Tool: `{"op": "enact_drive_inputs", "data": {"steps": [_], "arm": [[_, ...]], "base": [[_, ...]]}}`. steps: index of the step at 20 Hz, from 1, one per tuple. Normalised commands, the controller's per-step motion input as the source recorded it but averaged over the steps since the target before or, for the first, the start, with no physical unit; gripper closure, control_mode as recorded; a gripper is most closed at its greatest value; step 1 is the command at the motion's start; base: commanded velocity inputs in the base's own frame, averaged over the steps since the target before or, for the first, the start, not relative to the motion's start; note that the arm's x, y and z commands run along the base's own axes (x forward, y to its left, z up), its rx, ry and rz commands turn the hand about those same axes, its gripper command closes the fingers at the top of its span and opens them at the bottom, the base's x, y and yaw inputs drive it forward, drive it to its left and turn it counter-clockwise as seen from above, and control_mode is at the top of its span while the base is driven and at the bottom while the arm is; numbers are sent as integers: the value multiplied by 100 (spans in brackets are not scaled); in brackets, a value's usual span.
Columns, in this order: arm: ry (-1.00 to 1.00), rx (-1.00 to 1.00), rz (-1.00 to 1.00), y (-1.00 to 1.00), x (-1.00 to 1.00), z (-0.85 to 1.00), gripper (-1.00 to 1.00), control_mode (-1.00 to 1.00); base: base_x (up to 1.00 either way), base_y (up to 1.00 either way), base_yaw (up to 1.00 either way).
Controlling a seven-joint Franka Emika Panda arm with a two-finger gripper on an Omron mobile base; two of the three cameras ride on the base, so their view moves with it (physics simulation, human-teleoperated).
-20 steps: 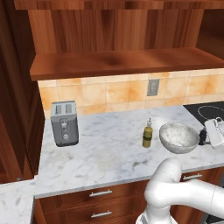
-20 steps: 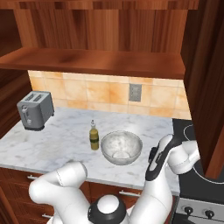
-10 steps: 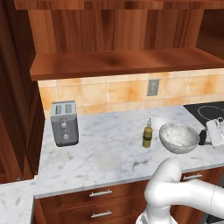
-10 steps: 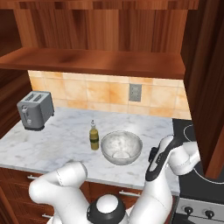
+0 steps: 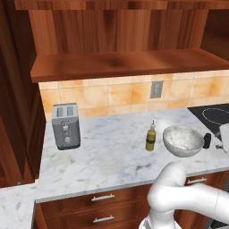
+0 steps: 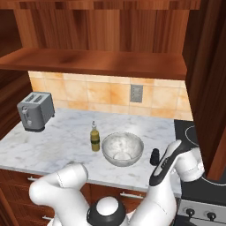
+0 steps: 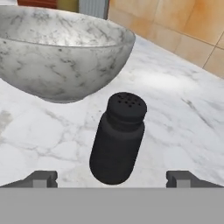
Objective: Retrieve the bottle and the shaker from the cabinet and place them next to the mixing bowl on the counter. Then add garlic from the fridge to the mixing bowl.
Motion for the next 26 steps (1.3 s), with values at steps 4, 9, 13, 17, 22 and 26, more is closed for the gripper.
{"op": "enact_drive_inputs", "data": {"steps": [4,9,13,17,22,26], "arm": [[0,-10,-12,4,-85,4,-100,-100],[0,-36,-4,31,-98,14,-100,-100],[0,-45,-3,36,-69,5,-100,-100],[2,-30,-6,18,-60,41,-100,-100],[-2,-23,0,21,-77,67,-100,-100],[2,-18,13,51,-49,70,-100,-100]], "base": [[0,0,0],[0,0,0],[0,0,0],[0,0,0],[0,0,0],[0,0,0]]}}
